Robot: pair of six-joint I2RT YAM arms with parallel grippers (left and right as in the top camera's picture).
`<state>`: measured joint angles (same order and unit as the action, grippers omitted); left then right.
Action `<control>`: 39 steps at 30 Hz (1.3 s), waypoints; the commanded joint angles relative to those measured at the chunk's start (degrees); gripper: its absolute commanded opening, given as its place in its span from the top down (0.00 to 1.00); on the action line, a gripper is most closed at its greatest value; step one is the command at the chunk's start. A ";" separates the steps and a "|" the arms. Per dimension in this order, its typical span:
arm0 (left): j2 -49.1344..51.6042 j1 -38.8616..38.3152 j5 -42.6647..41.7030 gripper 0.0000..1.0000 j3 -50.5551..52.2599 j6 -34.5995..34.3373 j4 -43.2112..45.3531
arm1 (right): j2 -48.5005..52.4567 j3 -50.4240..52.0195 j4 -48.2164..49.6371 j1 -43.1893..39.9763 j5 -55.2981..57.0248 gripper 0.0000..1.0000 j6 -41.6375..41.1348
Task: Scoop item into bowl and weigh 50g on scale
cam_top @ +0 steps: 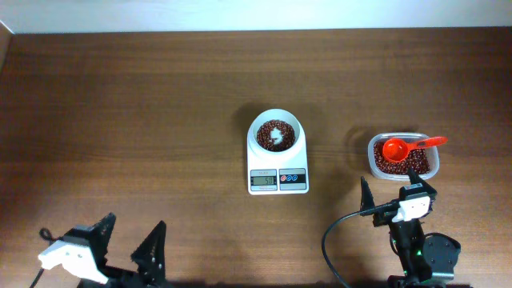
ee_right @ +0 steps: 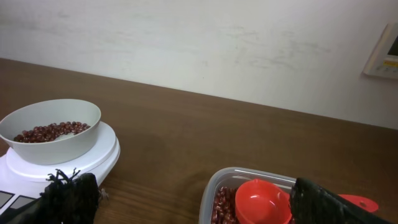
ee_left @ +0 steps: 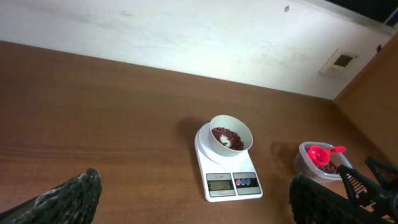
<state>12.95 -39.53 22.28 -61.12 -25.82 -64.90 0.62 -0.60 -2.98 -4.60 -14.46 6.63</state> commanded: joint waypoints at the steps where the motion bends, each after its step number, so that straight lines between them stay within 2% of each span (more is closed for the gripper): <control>1: -3.65 -0.07 -0.72 0.01 0.02 -0.26 -1.25 | -0.42 0.28 -0.24 0.50 -0.11 0.01 -0.02; 8: -12.52 -0.07 -1.75 0.01 0.02 -0.28 -7.85 | -0.42 0.28 -0.24 0.50 -0.11 0.01 -0.02; 11: -12.61 -0.07 -1.73 0.01 -0.04 -0.31 -9.25 | -0.42 0.28 -0.24 0.50 -0.11 0.01 -0.02; 18: -12.61 -0.07 -3.89 0.01 3.74 -0.28 -2.47 | -0.42 0.28 -0.24 0.50 -0.13 0.01 -0.02; 25: -12.61 -0.07 -7.37 0.01 21.00 -0.20 17.59 | -0.42 0.28 -0.24 0.50 -0.11 0.01 -0.02; 29: -12.61 -0.07 -11.10 0.01 34.21 2.29 35.21 | -0.42 0.28 -0.24 0.50 -0.11 0.01 -0.02; 33: -12.61 -0.07 -12.07 0.01 43.01 2.62 47.63 | -0.42 0.28 -0.24 0.50 -0.13 0.01 -0.02; 36: -12.61 -0.07 -15.47 0.01 51.63 8.57 62.34 | -0.42 0.28 -0.24 0.50 -0.11 0.01 -0.02; 39: -12.61 -0.07 -16.98 0.01 59.43 9.66 74.27 | -0.42 0.28 -0.24 0.50 -0.11 0.01 -0.02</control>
<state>0.62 -39.53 8.40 -7.62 -19.97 3.25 0.64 -0.60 -2.96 -4.60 -14.46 6.63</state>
